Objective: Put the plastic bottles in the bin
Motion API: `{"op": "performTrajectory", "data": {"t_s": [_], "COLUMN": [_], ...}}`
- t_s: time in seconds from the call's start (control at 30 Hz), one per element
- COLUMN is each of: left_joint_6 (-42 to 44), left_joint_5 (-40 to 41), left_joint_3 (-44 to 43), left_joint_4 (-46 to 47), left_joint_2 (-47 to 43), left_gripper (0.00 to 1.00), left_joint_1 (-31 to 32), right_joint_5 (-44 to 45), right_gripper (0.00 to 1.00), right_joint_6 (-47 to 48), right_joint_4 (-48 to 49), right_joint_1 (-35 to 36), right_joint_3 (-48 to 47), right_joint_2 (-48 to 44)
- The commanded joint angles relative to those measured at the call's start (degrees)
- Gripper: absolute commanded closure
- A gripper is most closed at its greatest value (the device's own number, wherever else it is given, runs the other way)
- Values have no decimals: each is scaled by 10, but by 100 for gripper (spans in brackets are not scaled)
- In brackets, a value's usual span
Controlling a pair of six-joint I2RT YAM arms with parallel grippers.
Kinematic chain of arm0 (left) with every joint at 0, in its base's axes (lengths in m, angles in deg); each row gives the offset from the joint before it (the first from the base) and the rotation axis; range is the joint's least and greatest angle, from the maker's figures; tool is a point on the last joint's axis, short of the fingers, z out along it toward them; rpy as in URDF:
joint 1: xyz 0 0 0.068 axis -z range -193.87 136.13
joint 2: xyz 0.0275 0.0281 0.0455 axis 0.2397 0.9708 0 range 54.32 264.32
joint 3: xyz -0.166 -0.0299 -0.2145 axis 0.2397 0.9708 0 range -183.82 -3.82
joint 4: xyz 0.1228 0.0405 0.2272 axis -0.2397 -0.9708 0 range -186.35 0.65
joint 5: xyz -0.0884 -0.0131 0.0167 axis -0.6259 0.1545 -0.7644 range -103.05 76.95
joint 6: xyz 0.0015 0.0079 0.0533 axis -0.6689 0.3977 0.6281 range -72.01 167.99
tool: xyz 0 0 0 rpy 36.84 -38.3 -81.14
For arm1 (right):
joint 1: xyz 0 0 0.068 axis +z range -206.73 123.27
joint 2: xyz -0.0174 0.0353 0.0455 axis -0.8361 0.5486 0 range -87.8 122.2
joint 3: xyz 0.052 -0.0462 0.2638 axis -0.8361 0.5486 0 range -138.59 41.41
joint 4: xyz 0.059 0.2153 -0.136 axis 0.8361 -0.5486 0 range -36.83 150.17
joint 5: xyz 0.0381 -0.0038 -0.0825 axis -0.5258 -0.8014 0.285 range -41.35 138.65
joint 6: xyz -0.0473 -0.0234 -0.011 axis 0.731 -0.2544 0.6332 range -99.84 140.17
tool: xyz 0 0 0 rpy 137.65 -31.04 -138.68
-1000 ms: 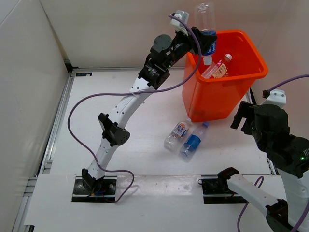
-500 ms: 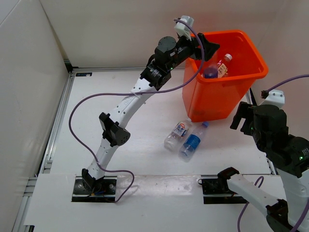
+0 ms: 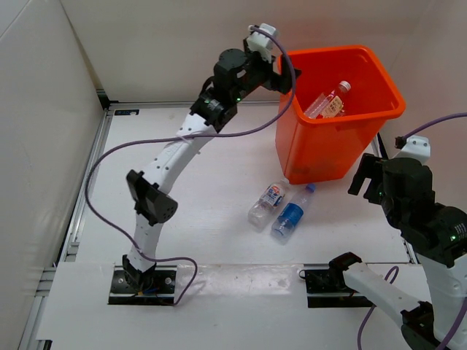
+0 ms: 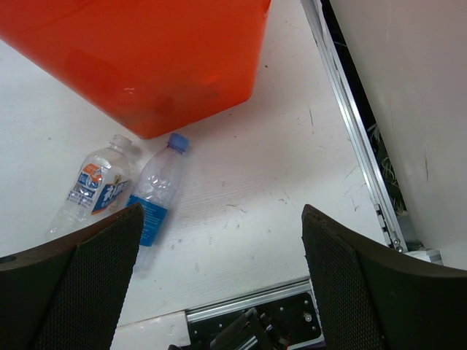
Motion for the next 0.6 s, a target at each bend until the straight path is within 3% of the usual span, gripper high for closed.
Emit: {"op": "performTrajectory", "data": {"t_s": [0.0, 0.1, 0.23, 0.27, 0.43, 0.57], "left_joint_6": [159, 237, 190, 181, 107, 70], "left_joint_5": [41, 80, 75, 74, 13, -6], "left_joint_3": [102, 286, 445, 524, 680, 732], "left_joint_4": [-6, 51, 46, 46, 36, 29], "left_joint_2": [-132, -258, -336, -366, -389, -367], "left_gripper": [0, 0, 0, 0, 0, 0], "left_joint_1": [-30, -24, -28, -22, -4, 21], "right_joint_5": [0, -1, 3, 3, 5, 8], "right_gripper": [10, 10, 10, 10, 10, 10], "right_joint_6": [7, 9, 9, 10, 11, 11], "right_joint_4": [34, 39, 41, 42, 40, 35], "right_joint_1": [-9, -3, 4, 4, 15, 16], "right_joint_3": [13, 19, 30, 32, 42, 46], "right_joint_2": [-3, -1, -1, -3, -4, -6]}}
